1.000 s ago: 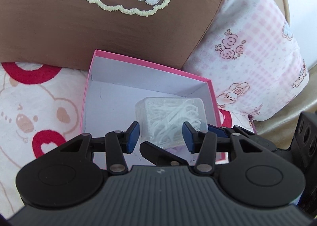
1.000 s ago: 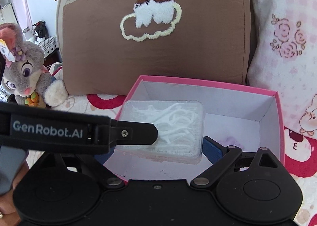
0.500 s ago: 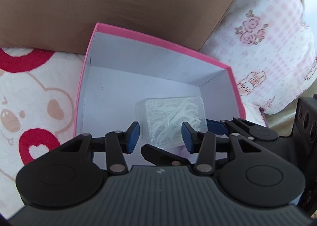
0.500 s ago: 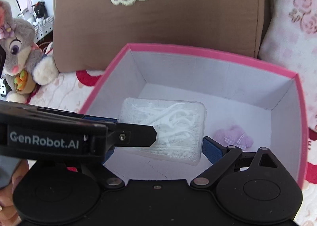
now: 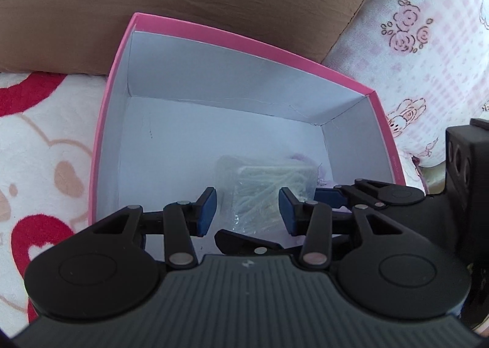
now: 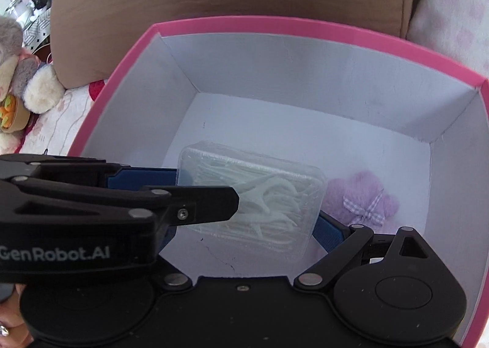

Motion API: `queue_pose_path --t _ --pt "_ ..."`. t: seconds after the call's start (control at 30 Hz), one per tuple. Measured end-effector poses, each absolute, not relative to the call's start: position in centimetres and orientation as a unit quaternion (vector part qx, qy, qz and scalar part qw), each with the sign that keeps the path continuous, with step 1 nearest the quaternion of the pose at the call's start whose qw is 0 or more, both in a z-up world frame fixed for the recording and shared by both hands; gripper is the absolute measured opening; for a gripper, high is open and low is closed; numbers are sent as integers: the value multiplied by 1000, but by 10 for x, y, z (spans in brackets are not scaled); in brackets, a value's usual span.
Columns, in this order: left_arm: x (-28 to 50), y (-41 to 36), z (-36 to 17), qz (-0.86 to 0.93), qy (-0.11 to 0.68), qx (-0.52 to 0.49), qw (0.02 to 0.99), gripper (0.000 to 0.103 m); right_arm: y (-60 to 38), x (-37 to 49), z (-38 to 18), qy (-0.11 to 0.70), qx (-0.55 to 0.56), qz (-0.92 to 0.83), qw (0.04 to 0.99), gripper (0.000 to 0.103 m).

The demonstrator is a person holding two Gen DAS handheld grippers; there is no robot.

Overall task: Organize objects
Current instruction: 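Lower the held clear floss-pick box into the pink box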

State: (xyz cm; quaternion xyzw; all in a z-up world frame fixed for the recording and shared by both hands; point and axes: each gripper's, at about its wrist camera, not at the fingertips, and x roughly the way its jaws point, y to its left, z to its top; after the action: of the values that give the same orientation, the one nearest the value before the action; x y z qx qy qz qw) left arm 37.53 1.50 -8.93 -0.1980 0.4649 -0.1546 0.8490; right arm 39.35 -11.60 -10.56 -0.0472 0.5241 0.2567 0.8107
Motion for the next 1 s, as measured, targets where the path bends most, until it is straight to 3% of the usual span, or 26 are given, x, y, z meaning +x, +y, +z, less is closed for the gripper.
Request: queue_pose_path --t 0.37,1.0 --pt "380 18 -102 -163 484 -220 831 42 -115 400 -117 569 -48 236 786 97" --pt "382 14 -114 -168 491 -222 826 40 -113 388 -118 576 -76 194 790 96"
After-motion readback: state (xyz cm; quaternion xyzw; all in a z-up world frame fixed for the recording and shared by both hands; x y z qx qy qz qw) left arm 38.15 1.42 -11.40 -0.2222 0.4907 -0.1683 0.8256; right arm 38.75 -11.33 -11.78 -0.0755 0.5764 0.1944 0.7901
